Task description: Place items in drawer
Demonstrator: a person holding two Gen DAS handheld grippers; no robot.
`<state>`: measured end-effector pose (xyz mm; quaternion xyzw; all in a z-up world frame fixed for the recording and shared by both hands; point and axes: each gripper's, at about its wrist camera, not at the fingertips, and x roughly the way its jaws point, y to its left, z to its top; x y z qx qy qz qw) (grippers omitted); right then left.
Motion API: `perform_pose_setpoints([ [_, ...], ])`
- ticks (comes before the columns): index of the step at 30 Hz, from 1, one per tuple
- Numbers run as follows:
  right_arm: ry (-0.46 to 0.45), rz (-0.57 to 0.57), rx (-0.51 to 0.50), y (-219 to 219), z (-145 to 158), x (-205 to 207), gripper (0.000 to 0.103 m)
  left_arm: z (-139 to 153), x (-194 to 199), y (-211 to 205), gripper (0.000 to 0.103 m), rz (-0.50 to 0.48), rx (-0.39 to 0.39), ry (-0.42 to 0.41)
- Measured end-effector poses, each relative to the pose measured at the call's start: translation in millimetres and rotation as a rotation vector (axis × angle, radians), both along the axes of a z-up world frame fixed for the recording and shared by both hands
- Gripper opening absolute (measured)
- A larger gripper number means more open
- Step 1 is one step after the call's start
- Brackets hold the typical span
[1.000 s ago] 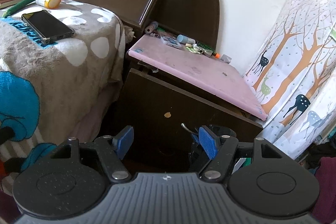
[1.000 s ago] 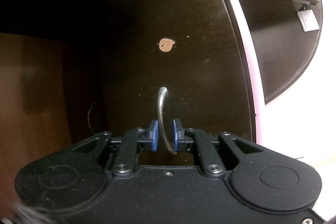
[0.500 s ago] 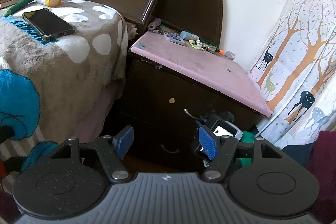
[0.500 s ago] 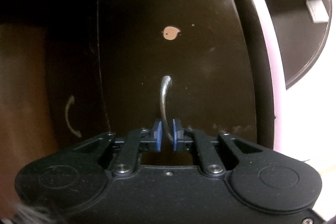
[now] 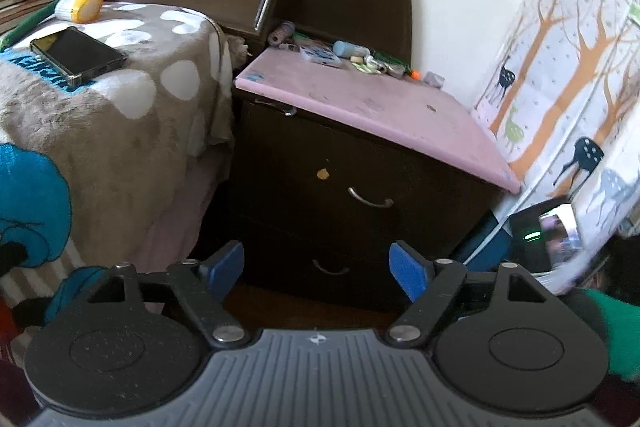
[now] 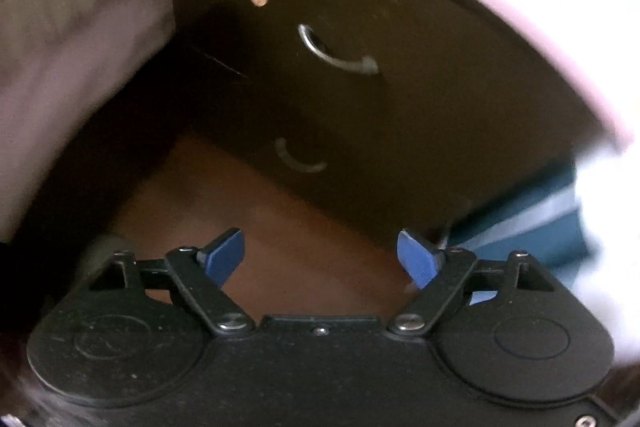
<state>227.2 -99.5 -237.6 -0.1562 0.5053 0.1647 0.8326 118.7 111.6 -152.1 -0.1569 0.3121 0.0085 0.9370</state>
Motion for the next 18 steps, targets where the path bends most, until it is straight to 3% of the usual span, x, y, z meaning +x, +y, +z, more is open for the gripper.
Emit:
perform_pose_setpoints([
  [3,0.025,-0.081,0.102,-21,29,-31,0.091,6,-3,-13,0.08,-0.026,0.034,0.001],
  [7,-0.029,-0.132,0.12,-30,70,-69,0.092,16,-4,-32,0.081,-0.035,0.086,0.009],
  [12,-0.076,-0.202,0.138,-48,116,-88,0.093,37,-10,-54,0.081,-0.066,0.152,-0.01],
  [18,-0.126,-0.288,0.184,-53,130,-107,0.093,61,-19,-74,0.081,-0.075,0.202,-0.034],
])
